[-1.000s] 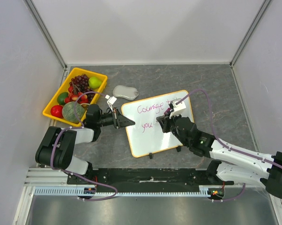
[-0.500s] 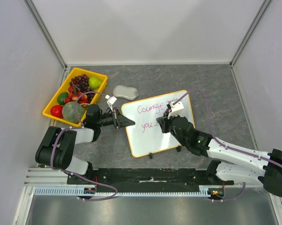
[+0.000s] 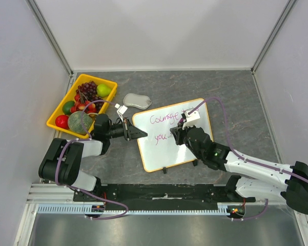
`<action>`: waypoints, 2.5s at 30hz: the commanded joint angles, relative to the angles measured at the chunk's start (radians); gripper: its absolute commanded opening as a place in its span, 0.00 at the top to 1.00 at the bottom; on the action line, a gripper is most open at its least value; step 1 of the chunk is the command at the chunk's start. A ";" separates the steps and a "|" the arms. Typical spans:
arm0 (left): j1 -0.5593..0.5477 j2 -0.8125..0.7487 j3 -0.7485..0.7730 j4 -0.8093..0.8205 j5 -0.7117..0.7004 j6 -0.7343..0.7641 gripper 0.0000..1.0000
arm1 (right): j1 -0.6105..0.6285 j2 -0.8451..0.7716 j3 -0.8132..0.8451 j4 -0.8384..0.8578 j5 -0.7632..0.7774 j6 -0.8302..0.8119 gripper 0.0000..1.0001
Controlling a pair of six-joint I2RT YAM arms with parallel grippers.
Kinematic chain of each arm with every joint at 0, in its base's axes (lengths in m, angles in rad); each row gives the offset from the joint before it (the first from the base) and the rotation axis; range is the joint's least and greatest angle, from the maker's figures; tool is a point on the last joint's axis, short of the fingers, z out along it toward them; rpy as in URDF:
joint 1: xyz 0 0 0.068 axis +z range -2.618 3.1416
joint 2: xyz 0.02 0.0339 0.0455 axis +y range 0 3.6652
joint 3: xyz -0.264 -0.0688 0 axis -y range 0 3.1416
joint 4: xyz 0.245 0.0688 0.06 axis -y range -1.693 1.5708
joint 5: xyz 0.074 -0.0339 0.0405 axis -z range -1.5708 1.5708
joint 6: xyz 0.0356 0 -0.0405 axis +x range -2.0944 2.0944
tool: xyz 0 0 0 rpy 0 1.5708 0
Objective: Write a sentence on the whiteboard
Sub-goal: Write a sentence on the whiteboard, then put down the whiteboard marker at the corner of the board.
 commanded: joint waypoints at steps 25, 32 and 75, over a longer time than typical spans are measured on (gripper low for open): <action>-0.015 -0.003 -0.012 -0.047 -0.091 0.173 0.96 | -0.031 -0.139 0.051 -0.104 -0.075 0.038 1.00; -0.014 -0.033 -0.021 -0.064 -0.120 0.187 0.65 | -0.049 -0.176 0.025 -0.181 -0.138 0.099 1.00; -0.014 -0.726 -0.225 -0.362 -0.764 0.302 0.07 | -0.077 -0.742 -0.378 -0.738 -0.393 0.771 0.97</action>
